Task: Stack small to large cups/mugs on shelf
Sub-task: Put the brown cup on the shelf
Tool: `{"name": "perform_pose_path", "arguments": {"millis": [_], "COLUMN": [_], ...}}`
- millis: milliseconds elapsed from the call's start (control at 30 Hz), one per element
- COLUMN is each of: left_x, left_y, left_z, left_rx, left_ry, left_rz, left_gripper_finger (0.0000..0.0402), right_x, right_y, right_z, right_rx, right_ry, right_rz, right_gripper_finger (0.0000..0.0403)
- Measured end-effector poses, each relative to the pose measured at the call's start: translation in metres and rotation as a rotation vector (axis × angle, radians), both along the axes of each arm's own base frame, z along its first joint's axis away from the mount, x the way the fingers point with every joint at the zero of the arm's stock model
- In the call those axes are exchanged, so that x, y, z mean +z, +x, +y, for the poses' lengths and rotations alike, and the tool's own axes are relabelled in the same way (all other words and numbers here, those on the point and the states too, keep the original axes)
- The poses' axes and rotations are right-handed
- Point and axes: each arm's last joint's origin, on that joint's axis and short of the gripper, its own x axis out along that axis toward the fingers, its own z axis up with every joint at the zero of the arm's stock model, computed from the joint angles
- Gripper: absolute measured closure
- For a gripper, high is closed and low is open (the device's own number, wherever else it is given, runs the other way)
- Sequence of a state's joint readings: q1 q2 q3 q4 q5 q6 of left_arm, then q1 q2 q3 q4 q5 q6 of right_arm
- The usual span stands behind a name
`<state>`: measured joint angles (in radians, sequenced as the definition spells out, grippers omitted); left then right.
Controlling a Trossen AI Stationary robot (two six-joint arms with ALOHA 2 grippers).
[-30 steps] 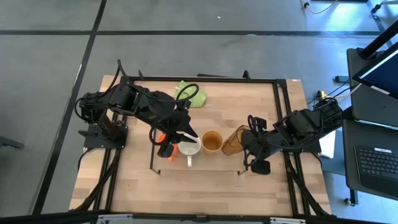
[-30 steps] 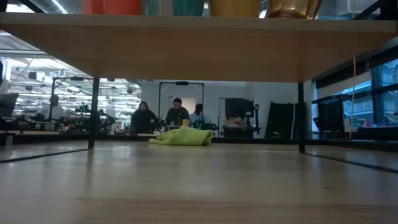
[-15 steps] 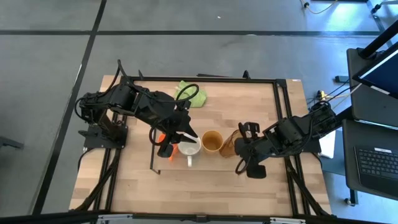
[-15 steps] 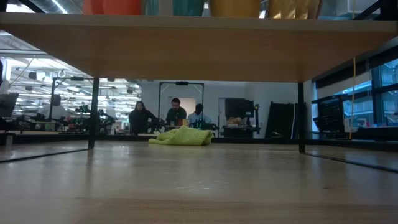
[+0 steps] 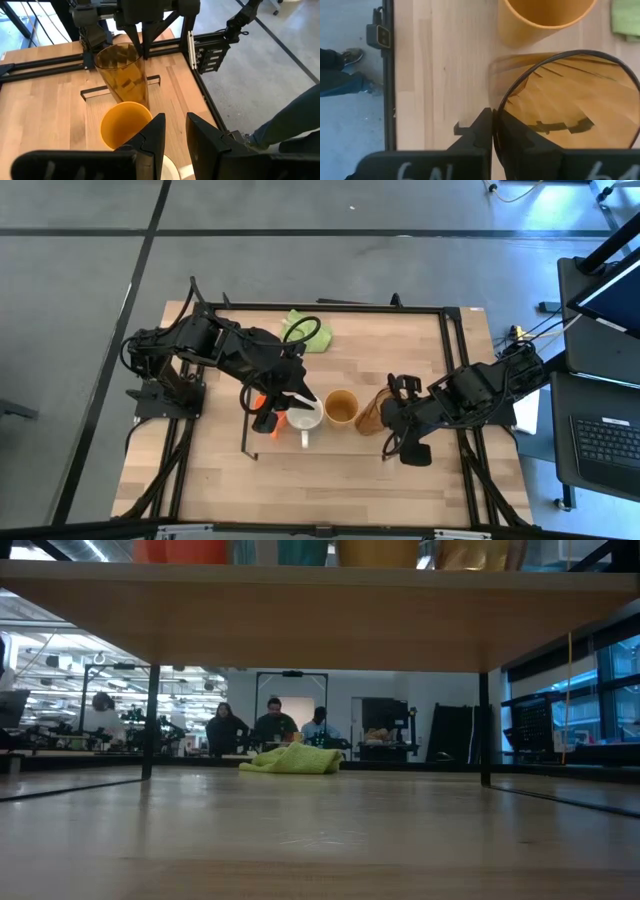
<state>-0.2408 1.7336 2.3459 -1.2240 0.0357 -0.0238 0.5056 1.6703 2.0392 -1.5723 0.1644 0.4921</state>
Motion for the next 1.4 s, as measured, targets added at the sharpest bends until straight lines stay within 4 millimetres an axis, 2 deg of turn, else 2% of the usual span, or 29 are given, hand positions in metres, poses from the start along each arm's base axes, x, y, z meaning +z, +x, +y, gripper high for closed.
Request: {"name": "perform_pose_path", "arguments": {"millis": [233,500,633,900,1233,1400], "left_x": [0.0,0.0,0.0,-0.001,-0.026,-0.02], "left_y": [0.0,0.0,0.0,0.001,0.017,0.02], "left_z": [0.0,0.0,0.0,0.0,-0.004,-0.007], "left_rx": [0.0,-0.001,0.0,0.0,0.012,-0.035], "left_ry": [0.0,0.0,0.0,0.0,-0.003,-0.019], "left_rz": [-0.001,-0.001,-0.001,0.0,0.073,-0.003], "left_gripper_finger": [0.0331,0.0331,0.0331,0.0331,0.0331,0.0331], "right_x": [0.0,0.0,0.0,0.0,0.0,0.0], "right_y": [0.0,0.001,0.0,0.0,0.001,0.001], "right_z": [0.0,0.0,-0.001,-0.001,-0.002,-0.002], "right_rx": [0.004,-0.006,-0.006,-0.006,0.016,0.031], "right_ry": [0.008,-0.019,-0.02,-0.021,-0.069,-0.074], "right_rz": [0.003,-0.013,-0.013,-0.014,-0.03,-0.029], "right_gripper_finger": [0.0377,0.032,0.0307,0.0304,0.0304,0.0304]}}
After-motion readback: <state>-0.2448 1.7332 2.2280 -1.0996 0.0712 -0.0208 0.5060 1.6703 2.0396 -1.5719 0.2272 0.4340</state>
